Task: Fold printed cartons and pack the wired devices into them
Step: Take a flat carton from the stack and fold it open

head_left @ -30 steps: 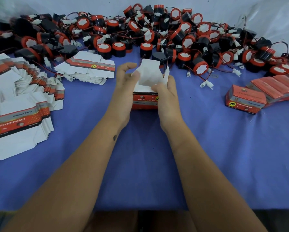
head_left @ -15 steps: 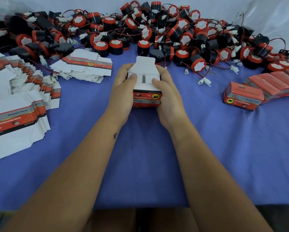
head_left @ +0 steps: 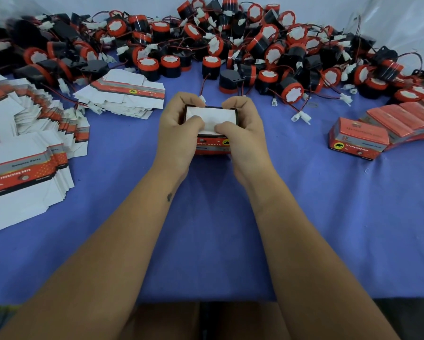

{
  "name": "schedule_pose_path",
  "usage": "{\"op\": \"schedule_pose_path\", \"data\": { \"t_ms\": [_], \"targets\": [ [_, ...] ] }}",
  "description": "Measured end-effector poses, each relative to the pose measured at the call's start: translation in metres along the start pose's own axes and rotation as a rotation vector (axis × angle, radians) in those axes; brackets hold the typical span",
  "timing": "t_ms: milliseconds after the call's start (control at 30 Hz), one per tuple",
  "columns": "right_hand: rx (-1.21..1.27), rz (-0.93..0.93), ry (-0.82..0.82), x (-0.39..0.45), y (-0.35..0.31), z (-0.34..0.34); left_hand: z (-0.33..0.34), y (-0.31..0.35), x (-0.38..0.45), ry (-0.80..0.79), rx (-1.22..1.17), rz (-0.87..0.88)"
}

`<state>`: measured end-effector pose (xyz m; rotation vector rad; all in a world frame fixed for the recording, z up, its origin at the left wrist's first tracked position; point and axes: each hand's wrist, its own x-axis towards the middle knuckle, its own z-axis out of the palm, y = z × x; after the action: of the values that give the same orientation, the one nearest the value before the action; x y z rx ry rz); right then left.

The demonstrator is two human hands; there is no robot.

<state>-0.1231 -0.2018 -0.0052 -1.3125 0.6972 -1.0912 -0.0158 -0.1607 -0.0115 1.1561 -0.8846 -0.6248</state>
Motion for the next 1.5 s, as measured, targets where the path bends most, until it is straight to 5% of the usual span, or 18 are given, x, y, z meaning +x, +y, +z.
{"op": "schedule_pose_path", "data": {
  "t_ms": [167, 333, 467, 600, 733, 833, 933, 1067, 1133, 1233, 1333, 1500],
  "targets": [
    [0.074, 0.073, 0.050, -0.001, -0.003, 0.005, 0.000, 0.002, -0.002, -0.042, -0.113, -0.081],
    [-0.550, -0.049, 0.166, -0.002, 0.005, 0.000, -0.001, -0.001, 0.009, 0.042, 0.221, -0.182],
    [-0.455, -0.119, 0.109, -0.006, 0.004, -0.002, -0.010, -0.007, 0.010, 0.095, 0.491, -0.135],
    [-0.523, -0.285, 0.001, -0.007, 0.000, 0.003, -0.019, -0.005, 0.006, 0.083, 0.275, -0.117],
    [-0.643, -0.109, -0.168, 0.002, -0.001, -0.003, -0.021, -0.008, 0.011, 0.104, 0.284, -0.097],
    [-0.554, -0.010, -0.119, 0.020, -0.007, -0.013, -0.025, -0.011, 0.016, 0.241, 0.181, -0.103],
    [-0.952, -0.011, -0.059, 0.045, 0.001, -0.023, -0.023, -0.014, 0.015, 0.279, 0.180, -0.012],
    [-1.414, 0.127, -0.183, 0.058, 0.023, -0.019, -0.019, -0.022, 0.018, 0.278, 0.252, 0.101],
    [-1.505, 0.024, -0.141, 0.056, 0.030, -0.016, -0.021, -0.025, 0.021, 0.267, 0.288, 0.114],
    [-1.298, -0.192, -0.011, 0.047, 0.024, -0.014, -0.024, -0.028, 0.024, 0.258, 0.311, 0.089],
    [-0.989, -0.033, -0.125, 0.038, 0.002, -0.018, -0.026, -0.030, 0.027, 0.259, 0.311, 0.025],
    [-1.272, 0.345, -0.183, 0.040, -0.041, -0.068, -0.027, -0.028, 0.027, 0.294, 0.280, -0.035]
  ]
}}
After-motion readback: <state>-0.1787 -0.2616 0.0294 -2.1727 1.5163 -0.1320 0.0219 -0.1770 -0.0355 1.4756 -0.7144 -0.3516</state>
